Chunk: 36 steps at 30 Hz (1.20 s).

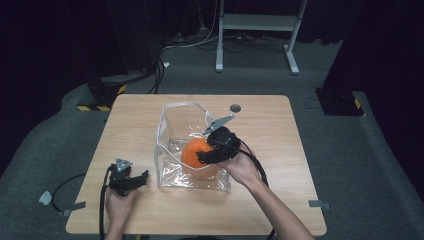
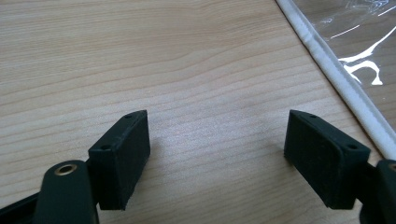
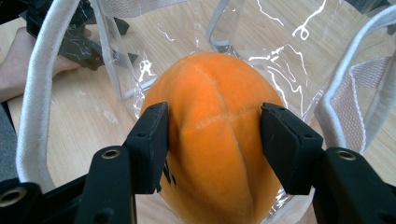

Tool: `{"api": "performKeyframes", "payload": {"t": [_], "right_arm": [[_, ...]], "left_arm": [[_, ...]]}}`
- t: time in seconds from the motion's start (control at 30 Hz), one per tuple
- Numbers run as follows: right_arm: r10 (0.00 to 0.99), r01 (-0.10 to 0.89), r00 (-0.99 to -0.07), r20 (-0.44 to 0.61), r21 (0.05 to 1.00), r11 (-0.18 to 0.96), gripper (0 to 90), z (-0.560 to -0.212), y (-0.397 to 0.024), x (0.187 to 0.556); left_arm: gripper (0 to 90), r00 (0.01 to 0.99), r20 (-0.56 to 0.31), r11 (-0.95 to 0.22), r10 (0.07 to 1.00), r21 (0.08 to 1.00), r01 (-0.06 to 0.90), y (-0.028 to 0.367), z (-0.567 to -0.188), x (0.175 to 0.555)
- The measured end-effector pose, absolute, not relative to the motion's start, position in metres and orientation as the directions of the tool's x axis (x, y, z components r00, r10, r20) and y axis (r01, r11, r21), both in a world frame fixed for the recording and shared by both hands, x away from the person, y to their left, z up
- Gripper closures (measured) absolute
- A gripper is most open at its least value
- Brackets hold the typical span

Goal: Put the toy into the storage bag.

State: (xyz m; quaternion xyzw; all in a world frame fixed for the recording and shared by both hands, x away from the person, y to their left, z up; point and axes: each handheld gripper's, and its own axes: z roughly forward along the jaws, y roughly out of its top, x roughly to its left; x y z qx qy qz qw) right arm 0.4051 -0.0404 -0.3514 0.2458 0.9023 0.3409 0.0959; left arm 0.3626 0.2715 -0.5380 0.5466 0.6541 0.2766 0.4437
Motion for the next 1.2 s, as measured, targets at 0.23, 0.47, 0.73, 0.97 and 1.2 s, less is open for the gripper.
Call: {"api": "performKeyframes", "payload": {"t": [0.23, 0.47, 0.73, 0.97, 1.2], "right_arm": [[0.506, 0.373, -0.863, -0.005, 0.669, 0.643, 43.6, -0.35, -0.041, 0.404], [0.505, 0.364, -0.863, 0.0, 0.693, 0.622, 43.7, -0.347, -0.045, 0.402], [0.512, 0.359, -0.859, 0.006, 0.72, 0.594, 43.8, -0.342, -0.051, 0.402], [0.52, 0.353, -0.854, 0.009, 0.744, 0.568, 43.9, -0.337, -0.057, 0.402], [0.528, 0.348, -0.849, 0.01, 0.762, 0.546, 44.0, -0.33, -0.062, 0.401]], "left_arm": [[22.4, -0.006, -0.273, 0.243, 0.962, 0.846, 0.475, 0.272, -0.538, 0.362], [22.5, -0.006, -0.271, 0.242, 0.962, 0.846, 0.476, 0.272, -0.538, 0.362], [22.4, -0.006, -0.271, 0.241, 0.963, 0.846, 0.476, 0.272, -0.538, 0.362], [22.5, -0.006, -0.271, 0.241, 0.963, 0.846, 0.476, 0.272, -0.538, 0.362], [22.4, -0.006, -0.271, 0.241, 0.963, 0.846, 0.476, 0.272, -0.538, 0.362]]}}
